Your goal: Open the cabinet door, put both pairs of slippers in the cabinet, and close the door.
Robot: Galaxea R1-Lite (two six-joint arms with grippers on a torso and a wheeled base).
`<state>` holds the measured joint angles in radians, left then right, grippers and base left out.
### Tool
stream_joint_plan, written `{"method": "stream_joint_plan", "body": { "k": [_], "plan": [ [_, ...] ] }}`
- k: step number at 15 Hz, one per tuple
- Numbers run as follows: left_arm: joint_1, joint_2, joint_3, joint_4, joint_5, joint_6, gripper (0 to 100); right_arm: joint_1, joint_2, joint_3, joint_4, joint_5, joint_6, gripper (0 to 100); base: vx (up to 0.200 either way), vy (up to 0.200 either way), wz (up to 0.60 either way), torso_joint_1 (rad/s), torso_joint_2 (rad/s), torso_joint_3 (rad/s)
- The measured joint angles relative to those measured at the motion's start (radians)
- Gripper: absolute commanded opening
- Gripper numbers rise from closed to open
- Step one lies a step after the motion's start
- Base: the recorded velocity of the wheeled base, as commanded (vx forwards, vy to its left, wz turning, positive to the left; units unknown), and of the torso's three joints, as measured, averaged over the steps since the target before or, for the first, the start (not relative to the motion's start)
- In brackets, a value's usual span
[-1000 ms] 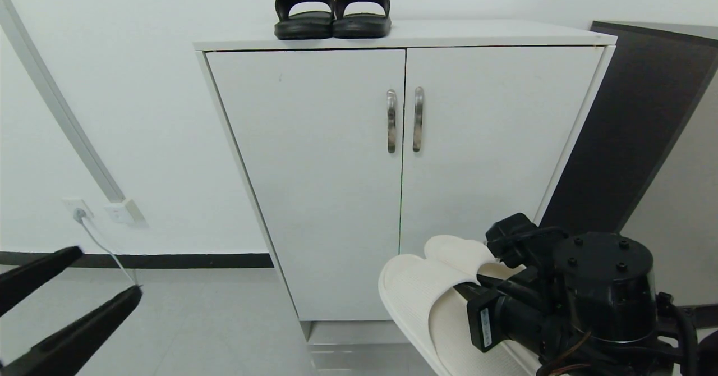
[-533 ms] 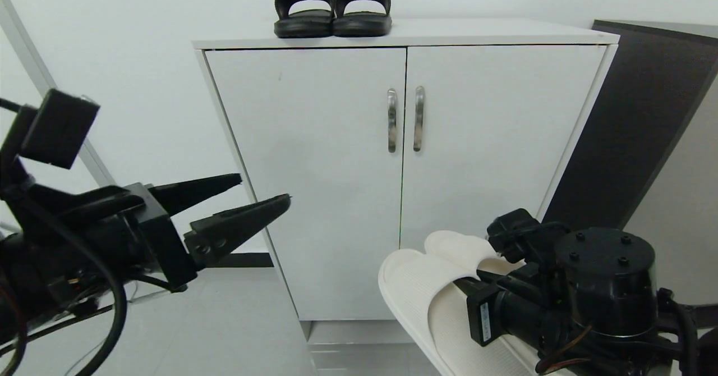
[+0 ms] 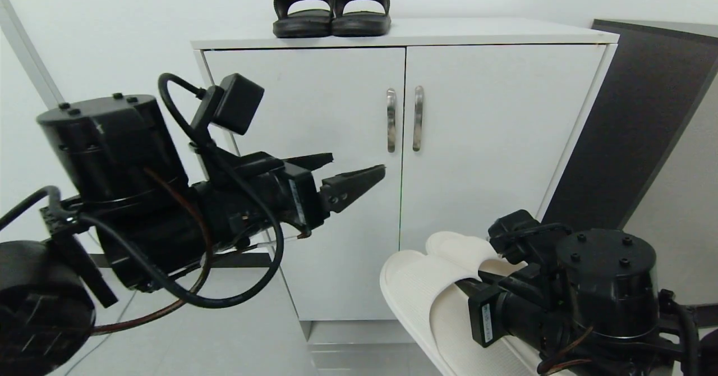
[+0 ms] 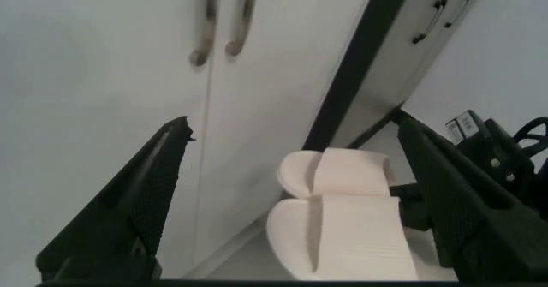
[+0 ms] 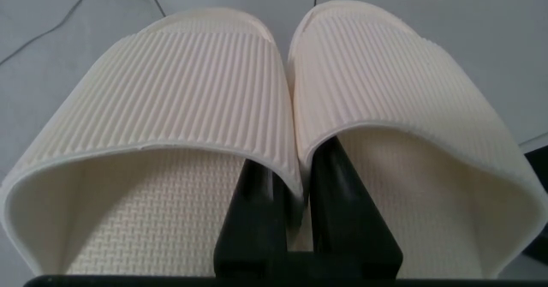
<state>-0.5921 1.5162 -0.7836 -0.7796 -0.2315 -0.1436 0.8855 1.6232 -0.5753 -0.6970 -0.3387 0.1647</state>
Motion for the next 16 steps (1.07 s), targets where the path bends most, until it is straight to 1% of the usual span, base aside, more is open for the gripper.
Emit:
{"method": "stream_joint_plan", "body": {
  "k": [2, 3, 4, 5, 7, 8, 9, 10, 12, 13, 15, 16],
  "plan": [
    [-0.021, 0.055, -0.085, 0.037, -0.003, -0.023, 100, 0.000, 0.000, 0.000, 0.000, 0.000, 0.000, 0, 0.000, 0.000, 0.00, 0.000, 0.00, 0.000],
    [-0.028, 0.078, -0.113, 0.055, -0.014, -0.032, 100, 0.000, 0.001, 0.000, 0.001, 0.000, 0.001, 0, 0.000, 0.000, 0.00, 0.000, 0.00, 0.000],
    [-0.031, 0.101, -0.153, 0.073, -0.039, -0.043, 100, 0.000, 0.002, 0.001, 0.000, 0.001, 0.001, 0, 0.000, 0.000, 0.00, 0.000, 0.00, 0.000],
    [-0.032, 0.126, -0.214, 0.099, -0.073, -0.062, 100, 0.000, 0.001, 0.002, 0.000, 0.001, 0.001, 0, 0.000, 0.000, 0.00, 0.000, 0.00, 0.000],
    [-0.037, 0.177, -0.340, 0.159, -0.176, -0.126, 100, 0.000, 0.000, 0.002, 0.001, 0.001, 0.001, 0, 0.000, 0.000, 0.00, 0.000, 0.00, 0.000],
    [-0.038, 0.203, -0.401, 0.180, -0.217, -0.158, 100, -0.001, 0.000, 0.002, 0.000, 0.001, 0.001, 0, 0.000, 0.000, 0.00, 0.000, 0.00, 0.000],
    [-0.039, 0.232, -0.460, 0.201, -0.251, -0.185, 100, 0.000, -0.001, 0.002, 0.000, 0.001, 0.001, 0, 0.000, 0.000, 0.00, 0.000, 0.00, 0.000],
    [-0.040, 0.263, -0.513, 0.222, -0.270, -0.199, 100, -0.001, -0.001, 0.002, -0.001, 0.001, 0.001, 0, 0.000, 0.000, 0.00, 0.000, 0.00, 0.000],
    [-0.045, 0.328, -0.615, 0.266, -0.275, -0.209, 100, -0.001, -0.001, 0.001, 0.000, 0.001, 0.001, 0, 0.000, 0.000, 0.00, 0.000, 0.00, 0.000],
    [-0.045, 0.352, -0.651, 0.285, -0.275, -0.210, 100, -0.001, 0.000, 0.001, 0.000, 0.001, 0.001, 0, 0.000, 0.000, 0.00, 0.000, 0.00, 0.000],
    [-0.043, 0.382, -0.681, 0.292, -0.270, -0.209, 100, -0.001, 0.000, 0.001, 0.000, 0.001, 0.001, 0, 0.000, 0.000, 0.00, 0.000, 0.00, 0.000],
    [-0.043, 0.389, -0.686, 0.292, -0.254, -0.205, 100, -0.001, 0.000, 0.001, 0.000, 0.001, 0.001, 0, 0.000, 0.000, 0.00, 0.000, 0.00, 0.000]
  ]
}}
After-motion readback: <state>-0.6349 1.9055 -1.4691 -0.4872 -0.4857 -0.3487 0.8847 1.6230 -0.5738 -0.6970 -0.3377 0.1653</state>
